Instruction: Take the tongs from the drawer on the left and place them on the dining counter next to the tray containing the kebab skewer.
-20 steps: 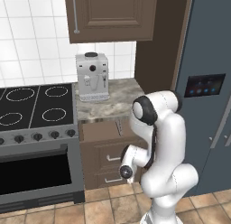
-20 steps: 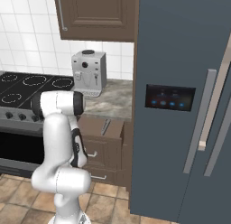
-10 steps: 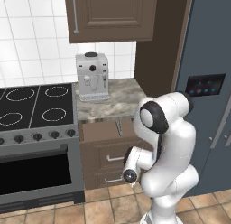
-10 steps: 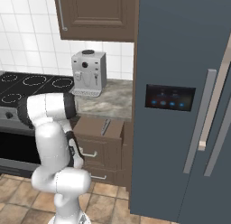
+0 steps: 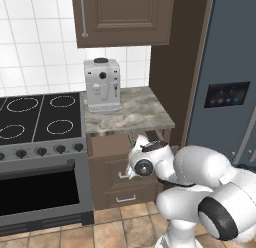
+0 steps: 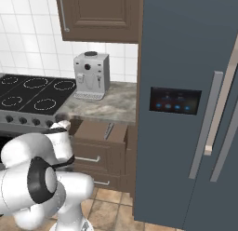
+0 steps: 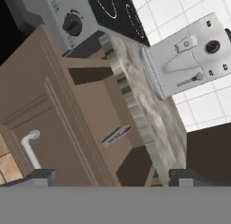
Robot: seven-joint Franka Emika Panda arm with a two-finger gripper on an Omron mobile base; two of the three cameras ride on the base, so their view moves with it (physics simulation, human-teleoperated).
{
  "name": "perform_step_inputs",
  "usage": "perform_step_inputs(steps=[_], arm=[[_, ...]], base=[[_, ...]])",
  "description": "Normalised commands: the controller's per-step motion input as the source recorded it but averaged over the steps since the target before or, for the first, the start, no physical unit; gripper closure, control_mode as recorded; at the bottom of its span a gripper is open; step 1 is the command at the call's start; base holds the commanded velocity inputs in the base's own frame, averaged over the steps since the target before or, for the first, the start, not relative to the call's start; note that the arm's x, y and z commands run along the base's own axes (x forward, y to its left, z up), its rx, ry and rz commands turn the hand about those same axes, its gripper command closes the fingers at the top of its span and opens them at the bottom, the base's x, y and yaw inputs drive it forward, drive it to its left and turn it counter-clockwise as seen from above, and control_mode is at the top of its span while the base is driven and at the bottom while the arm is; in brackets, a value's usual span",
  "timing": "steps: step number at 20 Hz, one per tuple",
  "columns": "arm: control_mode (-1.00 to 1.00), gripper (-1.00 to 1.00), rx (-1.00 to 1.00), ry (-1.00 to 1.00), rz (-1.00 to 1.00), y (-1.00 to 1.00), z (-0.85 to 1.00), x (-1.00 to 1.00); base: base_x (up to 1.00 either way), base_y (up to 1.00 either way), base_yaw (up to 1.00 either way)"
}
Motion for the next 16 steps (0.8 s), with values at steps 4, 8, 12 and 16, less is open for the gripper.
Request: perform_step_inputs(steps=[4,8,12,16], arm=[[-1.0,-1.0,0.22,0.0,0.0,-0.05,1.0,-0.48],[-1.0,-1.0,0.18,0.24,-0.05,-0.33,1.0,-0.46],[-1.0,-1.0,0.08,0.72,-0.14,-0.62,0.61,-0.19],[-1.0,-1.0,0.0,0.89,-0.11,-0.49,0.07,-0.14]], base=[[0.0,0.0,0.0],[0.0,0.0,0.0],[0.0,0.0,0.0],[0.0,0.0,0.0]])
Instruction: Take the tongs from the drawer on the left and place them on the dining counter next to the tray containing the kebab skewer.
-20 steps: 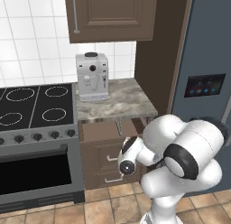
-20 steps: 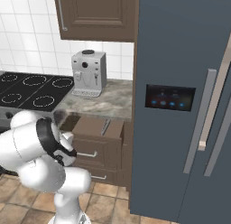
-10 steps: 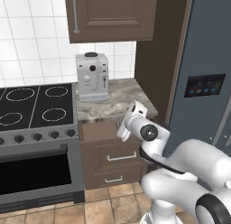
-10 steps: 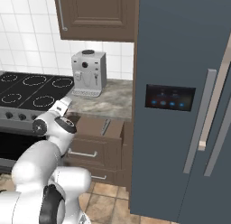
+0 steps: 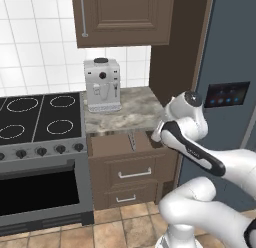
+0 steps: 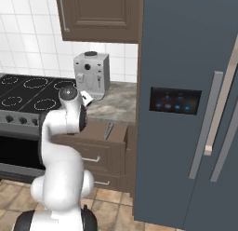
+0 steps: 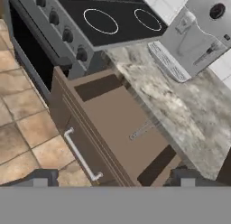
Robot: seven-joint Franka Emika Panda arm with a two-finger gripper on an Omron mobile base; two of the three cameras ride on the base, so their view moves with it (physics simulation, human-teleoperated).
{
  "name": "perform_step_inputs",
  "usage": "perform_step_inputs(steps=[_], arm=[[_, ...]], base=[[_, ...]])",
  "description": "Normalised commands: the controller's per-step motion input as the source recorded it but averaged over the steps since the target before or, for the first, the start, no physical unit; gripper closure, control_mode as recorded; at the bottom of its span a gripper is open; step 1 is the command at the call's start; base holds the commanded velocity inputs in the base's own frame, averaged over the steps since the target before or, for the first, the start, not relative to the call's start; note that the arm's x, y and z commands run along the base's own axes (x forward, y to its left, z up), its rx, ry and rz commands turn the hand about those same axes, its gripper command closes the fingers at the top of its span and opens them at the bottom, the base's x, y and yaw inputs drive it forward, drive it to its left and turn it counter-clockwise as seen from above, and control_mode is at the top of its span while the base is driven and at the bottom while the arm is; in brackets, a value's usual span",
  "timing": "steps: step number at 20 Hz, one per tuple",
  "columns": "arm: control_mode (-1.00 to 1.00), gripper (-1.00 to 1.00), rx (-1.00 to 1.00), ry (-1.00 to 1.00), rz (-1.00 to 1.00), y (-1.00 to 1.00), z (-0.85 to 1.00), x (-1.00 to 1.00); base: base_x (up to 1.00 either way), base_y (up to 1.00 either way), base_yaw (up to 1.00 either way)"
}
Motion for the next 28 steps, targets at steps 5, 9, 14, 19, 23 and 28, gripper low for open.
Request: perform_step_inputs(steps=[5,9,14,19,23,28], arm=[[-1.0,-1.0,0.0,0.52,-0.05,-0.12,0.0,-0.04],[-1.0,-1.0,0.01,0.0,-0.03,0.0,-0.08,0.0],[-1.0,-1.0,0.03,-0.02,-0.39,0.0,-0.21,-0.01],[-1.0,-1.0,0.02,-0.04,-0.51,-0.04,-0.12,-0.01],[-1.0,-1.0,0.01,0.0,0.0,0.0,0.0,0.0],[-1.0,-1.0,0.0,0.0,0.0,0.0,0.0,-0.03]], base=[[0.0,0.0,0.0],[0.0,0.0,0.0],[0.0,0.0,0.0],[0.0,0.0,0.0],[0.0,0.0,0.0],[0.0,0.0,0.0]])
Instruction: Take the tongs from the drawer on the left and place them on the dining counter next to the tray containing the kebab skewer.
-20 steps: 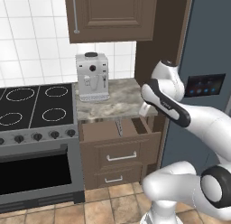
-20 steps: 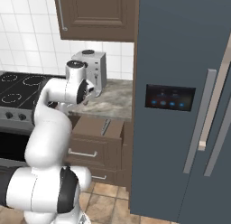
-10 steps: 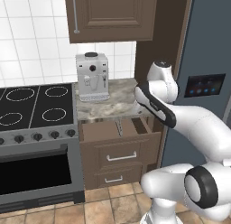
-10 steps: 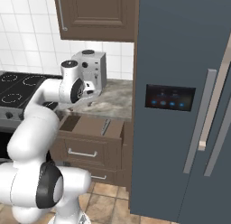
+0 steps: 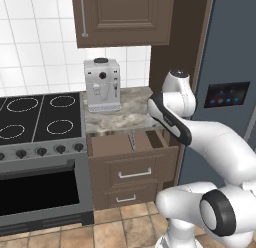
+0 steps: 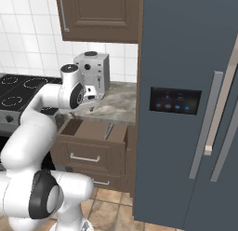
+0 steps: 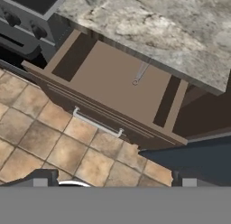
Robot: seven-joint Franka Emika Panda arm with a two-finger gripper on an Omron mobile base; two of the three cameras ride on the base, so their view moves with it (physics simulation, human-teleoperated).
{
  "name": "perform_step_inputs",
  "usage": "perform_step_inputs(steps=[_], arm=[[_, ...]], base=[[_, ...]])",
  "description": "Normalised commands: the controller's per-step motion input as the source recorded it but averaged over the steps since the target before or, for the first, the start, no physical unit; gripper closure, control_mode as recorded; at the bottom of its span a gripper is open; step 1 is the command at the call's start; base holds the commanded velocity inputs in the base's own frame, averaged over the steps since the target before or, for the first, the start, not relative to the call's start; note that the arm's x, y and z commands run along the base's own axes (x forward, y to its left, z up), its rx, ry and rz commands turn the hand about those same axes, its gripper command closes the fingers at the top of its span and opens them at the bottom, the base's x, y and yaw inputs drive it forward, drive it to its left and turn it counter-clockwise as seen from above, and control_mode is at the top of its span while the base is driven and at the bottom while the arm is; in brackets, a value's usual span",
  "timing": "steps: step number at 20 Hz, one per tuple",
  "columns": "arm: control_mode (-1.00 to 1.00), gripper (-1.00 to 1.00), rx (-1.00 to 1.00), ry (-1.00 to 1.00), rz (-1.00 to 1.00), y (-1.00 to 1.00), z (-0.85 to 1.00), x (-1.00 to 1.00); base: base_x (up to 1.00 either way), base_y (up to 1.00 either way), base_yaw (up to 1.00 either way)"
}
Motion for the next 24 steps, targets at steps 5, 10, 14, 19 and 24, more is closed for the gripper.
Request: perform_step_inputs(steps=[5,10,14,19,24], arm=[[-1.0,-1.0,0.0,0.0,0.0,0.0,0.0,-0.04],[-1.0,-1.0,0.0,-0.02,0.0,0.0,-0.04,-0.43],[-1.0,-1.0,0.0,-0.01,0.0,0.0,0.0,0.0],[-1.0,-1.0,0.0,0.01,0.0,0.0,-0.18,-0.33],[-1.0,-1.0,0.0,-0.01,-0.02,0.44,-0.11,-0.32]], base=[[0.0,0.0,0.0],[0.0,0.0,0.0],[0.0,0.0,0.0],[0.0,0.0,0.0],[0.0,0.0,0.0]])
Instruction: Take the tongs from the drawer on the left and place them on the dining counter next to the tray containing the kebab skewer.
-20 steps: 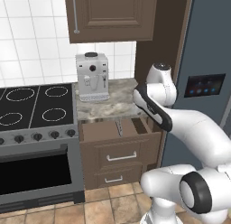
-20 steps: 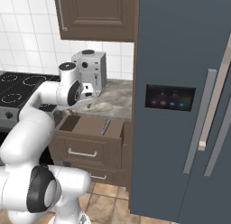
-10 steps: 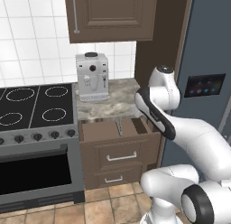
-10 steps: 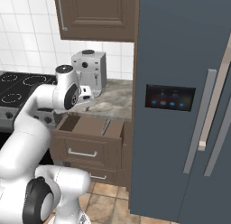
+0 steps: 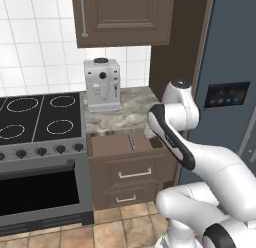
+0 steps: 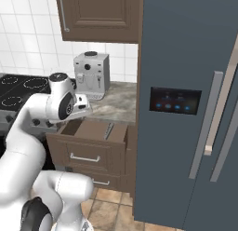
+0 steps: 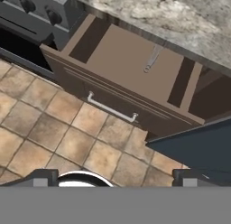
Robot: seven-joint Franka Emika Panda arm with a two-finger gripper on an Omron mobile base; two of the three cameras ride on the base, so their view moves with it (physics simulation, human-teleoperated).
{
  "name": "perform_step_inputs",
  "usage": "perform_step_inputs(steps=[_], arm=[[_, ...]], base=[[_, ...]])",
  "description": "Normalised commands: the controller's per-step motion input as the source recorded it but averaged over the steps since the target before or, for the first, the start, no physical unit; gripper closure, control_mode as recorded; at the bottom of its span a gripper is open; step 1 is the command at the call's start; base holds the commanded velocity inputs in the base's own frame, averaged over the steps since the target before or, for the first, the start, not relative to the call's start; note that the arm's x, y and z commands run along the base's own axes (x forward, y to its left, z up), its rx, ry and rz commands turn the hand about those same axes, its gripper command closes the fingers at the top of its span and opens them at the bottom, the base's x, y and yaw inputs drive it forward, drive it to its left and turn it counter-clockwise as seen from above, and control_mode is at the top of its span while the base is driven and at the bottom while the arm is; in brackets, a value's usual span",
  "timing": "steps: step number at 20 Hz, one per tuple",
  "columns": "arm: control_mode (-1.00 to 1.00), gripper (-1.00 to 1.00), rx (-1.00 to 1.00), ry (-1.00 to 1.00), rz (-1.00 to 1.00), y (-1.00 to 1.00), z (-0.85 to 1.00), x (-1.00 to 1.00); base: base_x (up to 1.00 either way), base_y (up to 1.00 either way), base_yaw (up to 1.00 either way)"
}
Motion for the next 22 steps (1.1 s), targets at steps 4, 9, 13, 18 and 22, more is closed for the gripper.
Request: perform_step_inputs(steps=[4,9,13,18,22], arm=[[-1.0,-1.0,0.0,-0.08,-0.11,0.94,-0.04,-0.19],[-1.0,-1.0,0.0,-0.21,-0.18,0.69,0.0,-0.01],[-1.0,-1.0,0.0,-0.16,-0.09,0.38,0.0,-0.01],[-1.0,-1.0,0.0,0.0,0.0,0.0,0.0,0.0],[-1.0,-1.0,0.0,0.0,0.0,-0.02,0.0,0.0]], base=[[0.0,0.0,0.0],[0.0,0.0,0.0],[0.0,0.0,0.0],[0.0,0.0,0.0],[0.0,0.0,0.0]])
